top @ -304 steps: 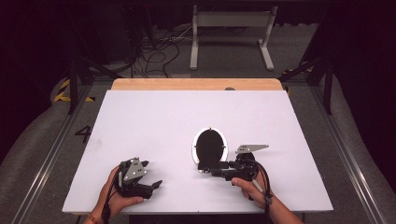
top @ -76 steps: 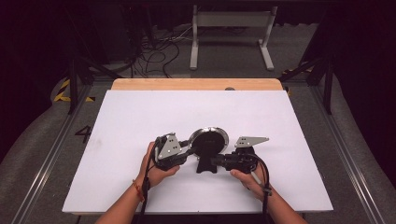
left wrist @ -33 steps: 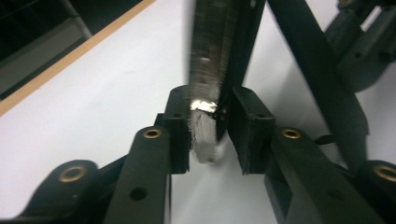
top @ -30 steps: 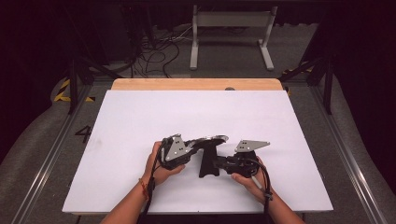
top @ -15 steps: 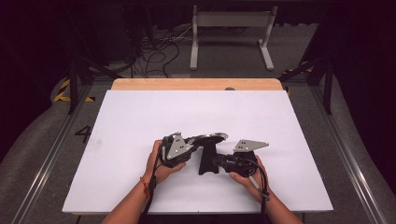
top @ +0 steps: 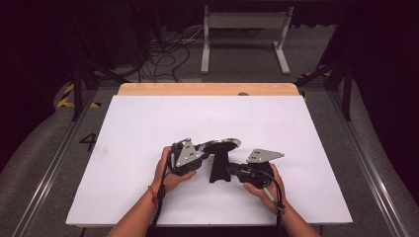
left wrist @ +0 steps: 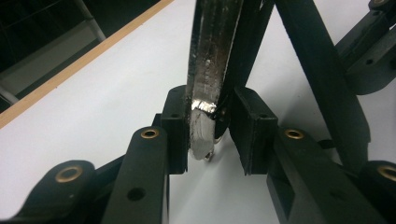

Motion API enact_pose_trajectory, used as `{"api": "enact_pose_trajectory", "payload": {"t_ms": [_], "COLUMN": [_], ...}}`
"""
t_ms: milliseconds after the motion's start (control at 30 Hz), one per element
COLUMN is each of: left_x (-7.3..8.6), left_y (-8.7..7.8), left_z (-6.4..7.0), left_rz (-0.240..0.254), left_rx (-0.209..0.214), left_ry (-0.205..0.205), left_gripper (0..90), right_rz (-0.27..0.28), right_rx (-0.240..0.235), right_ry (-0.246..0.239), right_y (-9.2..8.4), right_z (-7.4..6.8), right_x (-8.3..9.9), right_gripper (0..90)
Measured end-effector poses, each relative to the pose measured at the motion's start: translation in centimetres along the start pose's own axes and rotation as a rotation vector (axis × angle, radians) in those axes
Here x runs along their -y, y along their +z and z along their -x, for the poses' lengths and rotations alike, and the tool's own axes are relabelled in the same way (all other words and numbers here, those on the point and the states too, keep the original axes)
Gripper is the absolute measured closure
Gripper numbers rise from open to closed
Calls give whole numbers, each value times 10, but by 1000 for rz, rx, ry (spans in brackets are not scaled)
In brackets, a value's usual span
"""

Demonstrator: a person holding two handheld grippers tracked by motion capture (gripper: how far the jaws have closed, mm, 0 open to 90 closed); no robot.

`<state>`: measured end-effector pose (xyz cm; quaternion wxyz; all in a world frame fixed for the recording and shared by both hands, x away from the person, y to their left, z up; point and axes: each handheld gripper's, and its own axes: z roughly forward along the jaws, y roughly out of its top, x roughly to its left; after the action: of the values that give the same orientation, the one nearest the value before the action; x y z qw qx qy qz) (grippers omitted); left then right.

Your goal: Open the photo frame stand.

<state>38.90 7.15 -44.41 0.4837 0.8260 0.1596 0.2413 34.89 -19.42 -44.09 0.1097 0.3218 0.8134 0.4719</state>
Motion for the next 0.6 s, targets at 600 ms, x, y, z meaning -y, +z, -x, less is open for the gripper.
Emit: {"api": "enact_pose_trajectory", "payload": {"t_ms": [600], "left_x": [-3], "left_y": [-26], "left_z": [-8], "left_rz": [13], "left_rx": [-15], "left_ry": [-37], "left_gripper": [554], "right_rz": [-11], "right_rx": [-22], "right_ry": [-5], "right_y": [-7], "right_z": [0], "right_x": [1], "right_gripper": [807]}}
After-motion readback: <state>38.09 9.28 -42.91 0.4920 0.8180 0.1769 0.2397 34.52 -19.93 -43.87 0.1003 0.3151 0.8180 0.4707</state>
